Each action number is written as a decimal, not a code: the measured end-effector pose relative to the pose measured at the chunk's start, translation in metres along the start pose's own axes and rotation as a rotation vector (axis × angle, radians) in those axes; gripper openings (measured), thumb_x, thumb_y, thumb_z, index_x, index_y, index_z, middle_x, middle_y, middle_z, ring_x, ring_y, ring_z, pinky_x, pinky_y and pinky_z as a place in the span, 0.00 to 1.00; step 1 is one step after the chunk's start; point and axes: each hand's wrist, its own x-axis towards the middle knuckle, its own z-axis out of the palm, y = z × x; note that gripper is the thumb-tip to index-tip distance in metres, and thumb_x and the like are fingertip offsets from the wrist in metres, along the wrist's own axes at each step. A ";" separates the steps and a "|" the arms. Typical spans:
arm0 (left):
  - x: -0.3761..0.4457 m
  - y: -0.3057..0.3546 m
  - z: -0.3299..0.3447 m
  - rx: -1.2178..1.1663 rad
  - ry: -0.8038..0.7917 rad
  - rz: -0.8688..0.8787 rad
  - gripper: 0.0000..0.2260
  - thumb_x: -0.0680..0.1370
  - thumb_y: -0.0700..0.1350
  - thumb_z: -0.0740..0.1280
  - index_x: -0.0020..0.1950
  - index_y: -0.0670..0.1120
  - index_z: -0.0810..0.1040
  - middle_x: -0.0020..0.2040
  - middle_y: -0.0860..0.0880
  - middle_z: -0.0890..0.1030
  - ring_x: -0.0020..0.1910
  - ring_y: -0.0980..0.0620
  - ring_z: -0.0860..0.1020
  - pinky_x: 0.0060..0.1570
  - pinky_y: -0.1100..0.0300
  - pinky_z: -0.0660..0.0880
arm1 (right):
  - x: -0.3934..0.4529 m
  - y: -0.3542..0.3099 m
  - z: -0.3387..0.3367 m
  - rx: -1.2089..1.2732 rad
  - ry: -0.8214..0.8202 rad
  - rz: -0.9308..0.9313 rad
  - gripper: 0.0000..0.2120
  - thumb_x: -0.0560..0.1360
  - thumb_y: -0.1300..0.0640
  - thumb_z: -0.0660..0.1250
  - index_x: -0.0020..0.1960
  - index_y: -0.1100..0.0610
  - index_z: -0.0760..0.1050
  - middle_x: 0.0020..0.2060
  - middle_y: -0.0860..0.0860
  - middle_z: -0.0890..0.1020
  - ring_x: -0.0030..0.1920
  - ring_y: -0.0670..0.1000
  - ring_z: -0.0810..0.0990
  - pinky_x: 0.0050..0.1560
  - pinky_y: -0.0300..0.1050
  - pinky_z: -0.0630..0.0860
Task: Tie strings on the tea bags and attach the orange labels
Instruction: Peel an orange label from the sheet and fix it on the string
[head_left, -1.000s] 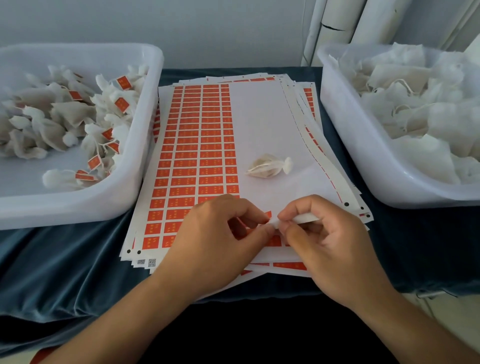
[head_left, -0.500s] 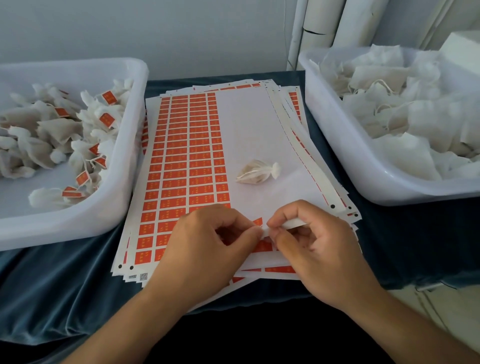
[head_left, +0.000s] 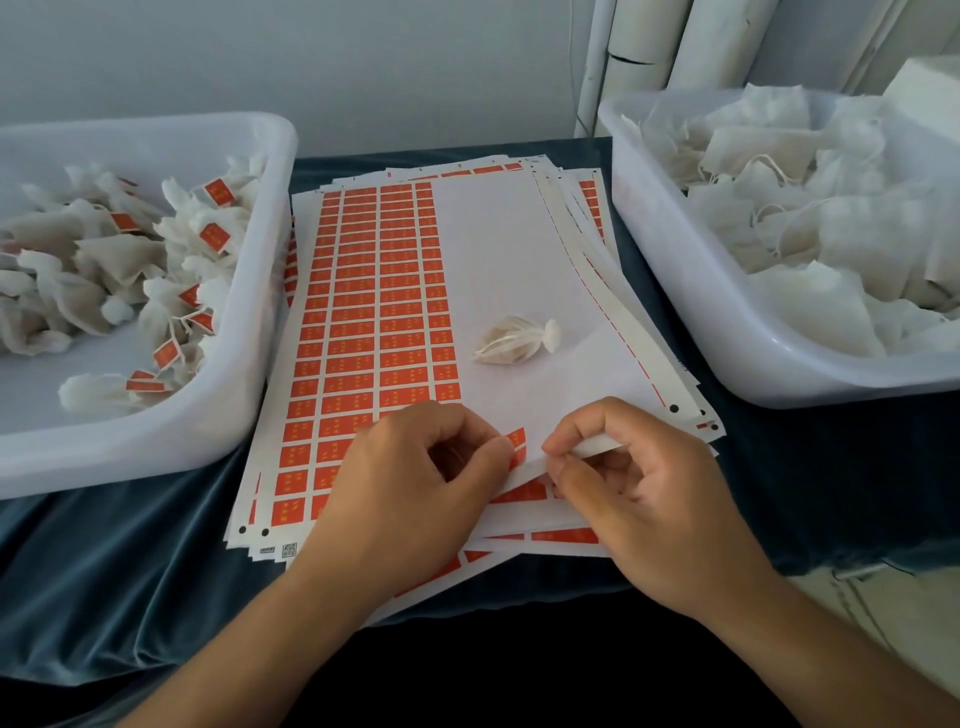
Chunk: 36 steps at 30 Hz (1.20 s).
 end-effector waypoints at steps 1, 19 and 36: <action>0.000 0.002 -0.001 -0.009 -0.002 0.020 0.09 0.75 0.60 0.69 0.41 0.58 0.83 0.39 0.63 0.83 0.42 0.63 0.81 0.36 0.72 0.76 | 0.000 0.000 0.000 -0.001 -0.002 0.003 0.04 0.78 0.58 0.72 0.48 0.49 0.81 0.43 0.42 0.85 0.45 0.45 0.86 0.44 0.36 0.81; 0.003 -0.003 0.000 -0.047 0.046 -0.016 0.09 0.75 0.57 0.66 0.41 0.55 0.81 0.39 0.62 0.83 0.42 0.62 0.81 0.36 0.71 0.77 | -0.002 -0.003 -0.006 0.016 -0.039 0.106 0.07 0.77 0.59 0.71 0.48 0.47 0.81 0.40 0.45 0.87 0.42 0.46 0.87 0.48 0.37 0.82; 0.026 0.005 -0.035 -0.262 0.196 -0.059 0.12 0.79 0.55 0.67 0.40 0.52 0.82 0.37 0.55 0.84 0.37 0.56 0.83 0.34 0.73 0.75 | 0.011 -0.052 -0.058 -0.050 -0.676 0.292 0.22 0.72 0.26 0.65 0.62 0.34 0.76 0.35 0.50 0.85 0.31 0.49 0.85 0.31 0.37 0.79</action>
